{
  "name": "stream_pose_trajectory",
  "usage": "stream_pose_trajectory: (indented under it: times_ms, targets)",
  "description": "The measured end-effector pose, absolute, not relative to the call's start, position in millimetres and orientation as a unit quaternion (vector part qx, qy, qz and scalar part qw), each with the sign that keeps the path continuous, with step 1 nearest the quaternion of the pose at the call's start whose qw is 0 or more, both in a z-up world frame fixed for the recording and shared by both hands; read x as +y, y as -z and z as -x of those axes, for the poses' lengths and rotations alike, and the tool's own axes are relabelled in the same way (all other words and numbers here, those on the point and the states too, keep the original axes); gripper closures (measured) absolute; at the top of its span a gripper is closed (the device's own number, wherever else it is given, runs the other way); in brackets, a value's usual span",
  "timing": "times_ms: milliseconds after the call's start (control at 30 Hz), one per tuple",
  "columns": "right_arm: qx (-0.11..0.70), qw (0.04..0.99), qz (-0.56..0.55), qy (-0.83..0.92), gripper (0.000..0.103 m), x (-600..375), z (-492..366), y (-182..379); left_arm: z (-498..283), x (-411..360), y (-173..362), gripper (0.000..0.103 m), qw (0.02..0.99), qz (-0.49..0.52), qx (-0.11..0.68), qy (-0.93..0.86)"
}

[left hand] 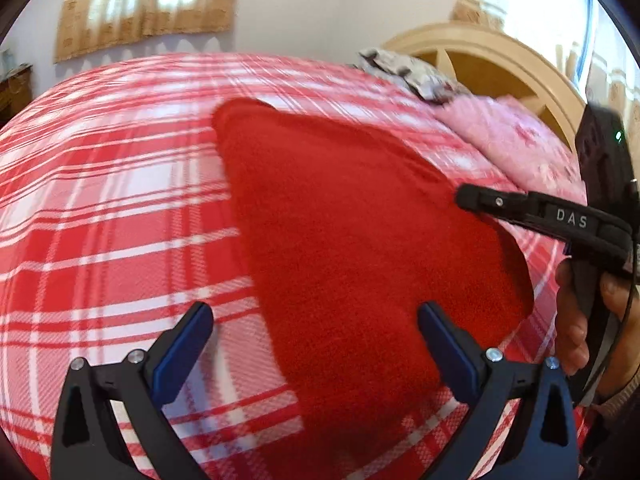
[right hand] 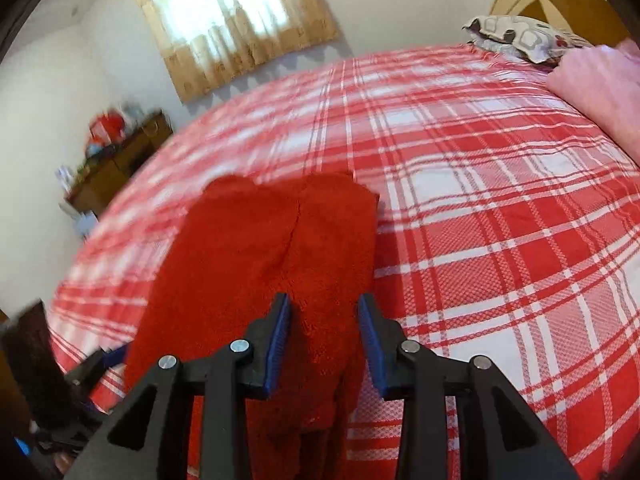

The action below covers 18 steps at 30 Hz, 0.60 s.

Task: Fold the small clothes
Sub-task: 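Close the right gripper on the bundle edge while the left gripper hovers above it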

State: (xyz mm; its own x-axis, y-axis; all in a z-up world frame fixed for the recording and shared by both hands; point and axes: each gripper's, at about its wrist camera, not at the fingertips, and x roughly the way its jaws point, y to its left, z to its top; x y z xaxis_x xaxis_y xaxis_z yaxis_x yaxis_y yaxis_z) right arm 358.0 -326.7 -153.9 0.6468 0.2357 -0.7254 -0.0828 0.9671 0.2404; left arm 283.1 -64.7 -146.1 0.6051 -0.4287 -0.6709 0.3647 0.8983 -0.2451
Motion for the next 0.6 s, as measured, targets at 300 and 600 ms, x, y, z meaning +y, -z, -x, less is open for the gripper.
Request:
stream_pose_trajectory:
  times_ms: [300, 600]
  targets:
    - [0.391, 0.905, -0.125, -0.115, 0.062, -349, -364, 146, -290, -73, 153, 0.0, 0.886, 0.033, 0.41, 0.214]
    - [0.396, 0.896, -0.165, -0.116, 0.048, -375, -398, 152, -292, -74, 155, 0.0, 0.882, 0.036, 0.417, 0.218]
